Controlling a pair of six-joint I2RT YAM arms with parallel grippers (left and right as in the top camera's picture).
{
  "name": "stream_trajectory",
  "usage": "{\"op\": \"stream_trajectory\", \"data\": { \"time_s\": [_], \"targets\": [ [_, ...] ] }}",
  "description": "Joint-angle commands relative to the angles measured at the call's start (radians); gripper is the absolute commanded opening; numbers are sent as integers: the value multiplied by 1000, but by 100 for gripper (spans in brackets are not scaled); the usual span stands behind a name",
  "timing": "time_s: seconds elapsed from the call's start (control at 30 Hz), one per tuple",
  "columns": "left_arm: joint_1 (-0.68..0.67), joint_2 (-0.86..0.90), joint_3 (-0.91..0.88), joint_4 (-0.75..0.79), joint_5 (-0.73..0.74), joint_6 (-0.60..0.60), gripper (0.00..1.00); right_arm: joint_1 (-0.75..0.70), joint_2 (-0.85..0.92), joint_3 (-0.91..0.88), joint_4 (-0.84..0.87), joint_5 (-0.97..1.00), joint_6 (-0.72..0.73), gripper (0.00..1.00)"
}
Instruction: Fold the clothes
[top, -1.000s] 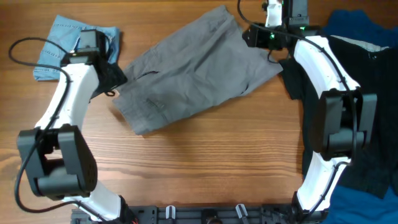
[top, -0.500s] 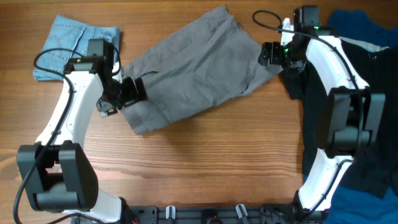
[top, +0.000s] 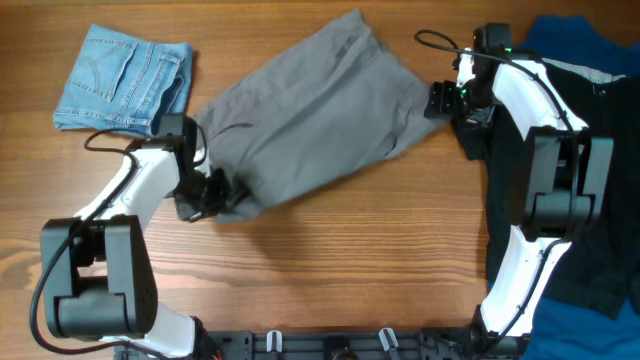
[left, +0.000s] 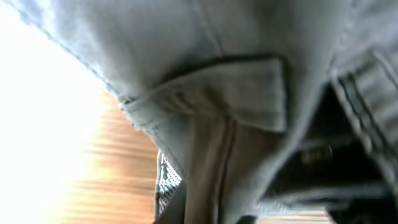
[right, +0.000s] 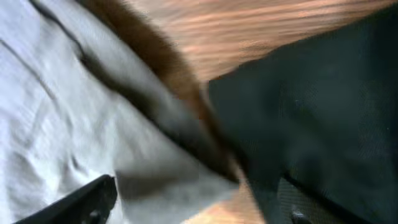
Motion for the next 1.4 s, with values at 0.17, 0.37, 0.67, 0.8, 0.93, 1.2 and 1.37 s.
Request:
{"op": "stream_trajectory", "data": {
  "time_s": [0.17, 0.37, 0.67, 0.8, 0.93, 1.2, 1.37],
  "targets": [
    [221, -2, 71, -42, -176, 14, 6, 78, -16, -76, 18, -217, -184, 91],
    [229, -2, 245, -116, -161, 43, 56, 149, -16, -166, -188, -172, -210, 25],
    [229, -1, 406, -165, -161, 69, 93, 2, -106, -130, -196, 31, 53, 48],
    [229, 0, 405, -108, -148, 89, 96, -16, -195, -130, -36, -319, -122, 62],
    [229, 1, 403, -117, -138, 116, 96, 18, -194, -131, 145, -369, -128, 71],
    [229, 1, 398, -117, -139, 122, 96, 127, -88, -132, 319, -153, -102, 73],
    [229, 5, 398, -117, -139, 122, 96, 135, -67, -132, 330, -163, -101, 26]
  ]
}}
